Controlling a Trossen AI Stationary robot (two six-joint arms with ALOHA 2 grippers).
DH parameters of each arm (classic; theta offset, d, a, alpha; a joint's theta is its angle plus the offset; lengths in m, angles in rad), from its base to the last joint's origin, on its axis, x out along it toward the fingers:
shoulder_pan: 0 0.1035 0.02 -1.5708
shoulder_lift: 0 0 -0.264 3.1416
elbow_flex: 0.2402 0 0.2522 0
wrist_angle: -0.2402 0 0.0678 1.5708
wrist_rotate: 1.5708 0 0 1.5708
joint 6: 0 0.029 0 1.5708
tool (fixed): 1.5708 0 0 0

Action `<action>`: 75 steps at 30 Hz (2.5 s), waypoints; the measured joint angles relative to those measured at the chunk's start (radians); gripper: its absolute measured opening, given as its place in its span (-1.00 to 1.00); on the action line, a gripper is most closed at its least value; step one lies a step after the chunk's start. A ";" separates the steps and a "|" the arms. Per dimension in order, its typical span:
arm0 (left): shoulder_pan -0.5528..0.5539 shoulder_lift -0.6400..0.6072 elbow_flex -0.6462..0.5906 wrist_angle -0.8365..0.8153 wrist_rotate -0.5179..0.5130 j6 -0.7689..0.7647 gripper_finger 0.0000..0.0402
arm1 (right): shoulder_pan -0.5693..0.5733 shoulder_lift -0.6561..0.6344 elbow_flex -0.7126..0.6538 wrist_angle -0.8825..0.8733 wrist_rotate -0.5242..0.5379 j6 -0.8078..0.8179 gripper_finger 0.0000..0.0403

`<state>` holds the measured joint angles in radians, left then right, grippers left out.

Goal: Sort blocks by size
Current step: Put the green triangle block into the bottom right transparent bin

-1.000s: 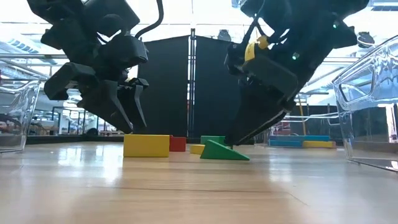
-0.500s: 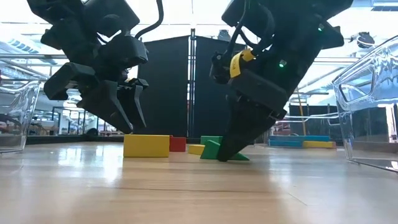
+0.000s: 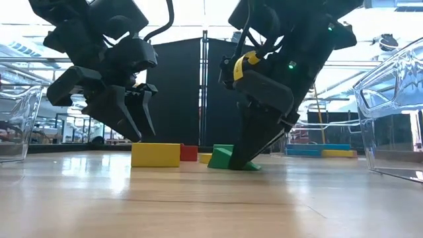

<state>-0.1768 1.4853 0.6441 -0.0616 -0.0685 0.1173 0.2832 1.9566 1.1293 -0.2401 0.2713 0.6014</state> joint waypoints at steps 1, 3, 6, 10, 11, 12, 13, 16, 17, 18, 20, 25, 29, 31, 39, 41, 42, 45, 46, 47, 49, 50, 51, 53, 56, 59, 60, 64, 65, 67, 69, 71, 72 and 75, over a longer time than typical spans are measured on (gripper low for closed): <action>0.000 0.000 0.000 0.000 0.000 0.000 -0.03 | 0.000 -0.008 -0.001 -0.005 0.005 0.000 -0.46; 0.000 0.000 0.000 0.000 0.000 0.000 -0.03 | -0.002 -0.040 -0.003 -0.028 0.011 -0.002 -0.44; 0.000 0.000 0.000 0.000 0.000 0.001 -0.03 | -0.002 -0.117 0.000 -0.072 0.017 0.005 -0.42; 0.000 0.000 0.000 0.000 0.000 0.001 -0.03 | 0.008 -0.225 -0.001 -0.182 0.014 0.033 -0.44; 0.000 0.000 0.000 0.000 0.000 0.001 -0.03 | 0.014 -0.256 -0.001 -0.203 0.013 0.039 -0.44; 0.000 0.000 0.000 0.000 0.000 0.001 -0.03 | 0.019 -0.291 -0.001 -0.225 0.013 0.048 -0.44; 0.000 0.000 0.000 0.001 0.000 0.001 -0.03 | 0.027 -0.324 0.000 -0.252 0.014 0.060 -0.44; 0.000 0.000 0.000 0.001 0.000 0.000 -0.03 | 0.060 -0.411 0.000 -0.376 0.011 0.120 -0.43; 0.000 0.000 0.000 0.001 0.000 0.000 -0.03 | 0.073 -0.439 0.000 -0.419 0.011 0.150 -0.43; 0.000 0.000 0.000 0.001 0.000 0.000 -0.03 | 0.087 -0.469 0.000 -0.460 0.010 0.185 -0.43; 0.000 0.000 0.000 0.001 0.000 0.000 -0.03 | 0.120 -0.526 0.000 -0.540 0.000 0.264 -0.44; 0.000 0.000 0.000 0.004 0.000 0.000 -0.03 | 0.226 -0.623 0.000 -0.732 -0.016 0.503 -0.43; 0.000 0.000 0.000 0.019 0.000 0.000 -0.03 | 0.319 -0.640 -0.012 -0.812 -0.015 0.656 -0.42; 0.000 0.000 0.000 0.029 0.000 0.000 -0.03 | 0.362 -0.636 -0.036 -0.809 -0.017 0.707 -0.42; 0.000 0.000 0.000 0.032 0.000 0.000 -0.03 | 0.493 -0.562 -0.108 -0.728 -0.070 0.860 -0.42; 0.000 0.000 0.000 0.032 0.000 0.000 -0.03 | 0.510 -0.534 -0.113 -0.732 -0.092 0.883 -0.41; 0.000 0.000 0.000 0.032 0.000 0.000 -0.03 | 0.517 -0.518 -0.113 -0.732 -0.103 0.887 -0.41; 0.000 0.000 0.000 0.038 0.000 0.000 -0.03 | 0.531 -0.467 -0.113 -0.729 -0.144 0.888 -0.41; 0.000 0.000 0.000 0.039 0.000 0.000 -0.03 | 0.531 -0.451 -0.113 -0.728 -0.157 0.887 -0.41; 0.000 0.000 0.000 0.039 0.000 0.000 -0.03 | 0.531 -0.435 -0.113 -0.726 -0.178 0.882 -0.41; 0.000 0.000 0.000 0.044 0.000 0.000 -0.03 | 0.531 -0.409 -0.114 -0.719 -0.207 0.877 -0.41; 0.000 0.000 0.000 0.046 0.000 0.000 -0.03 | 0.531 -0.398 -0.114 -0.707 -0.212 0.871 -0.41; 0.000 0.000 0.000 0.046 0.000 0.000 -0.03 | 0.530 -0.390 -0.114 -0.692 -0.214 0.860 -0.41; 0.000 0.000 0.000 0.046 0.000 0.001 -0.03 | 0.530 -0.380 -0.114 -0.668 -0.215 0.850 -0.41; 0.000 0.000 0.000 0.047 0.000 0.001 -0.03 | 0.524 -0.371 -0.114 -0.645 -0.219 0.833 -0.39; 0.000 0.000 0.000 0.056 0.000 0.002 -0.03 | 0.514 -0.373 -0.114 -0.650 -0.220 0.815 -0.30; 0.000 0.000 0.000 0.055 0.000 0.002 -0.03 | 0.511 -0.375 -0.114 -0.653 -0.221 0.810 -0.26; 0.000 0.000 0.000 0.054 0.000 0.002 -0.03 | 0.497 -0.382 -0.114 -0.664 -0.222 0.802 -0.07; 0.000 0.000 0.000 0.054 0.000 0.002 -0.03 | 0.496 -0.382 -0.114 -0.666 -0.222 0.800 -0.03; 0.000 0.000 0.000 0.053 0.000 0.002 -0.03 | 0.495 -0.382 -0.114 -0.673 -0.222 0.800 0.03; 0.000 0.000 0.000 0.053 0.000 0.002 -0.03 | 0.493 -0.382 -0.114 -0.674 -0.222 0.800 0.08; 0.000 0.000 0.000 0.053 0.000 0.002 -0.03 | 0.492 -0.382 -0.114 -0.678 -0.225 0.800 0.11; 0.000 0.000 0.000 0.053 0.000 0.002 -0.03 | 0.492 -0.382 -0.114 -0.678 -0.225 0.800 0.11; 0.000 0.000 0.000 0.052 0.000 0.002 -0.03 | 0.487 -0.382 -0.112 -0.679 -0.224 0.800 0.12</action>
<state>-0.1772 1.4849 0.6437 -0.0093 -0.0689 0.1196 0.7705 1.5749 1.0174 -0.9189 0.0474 1.4014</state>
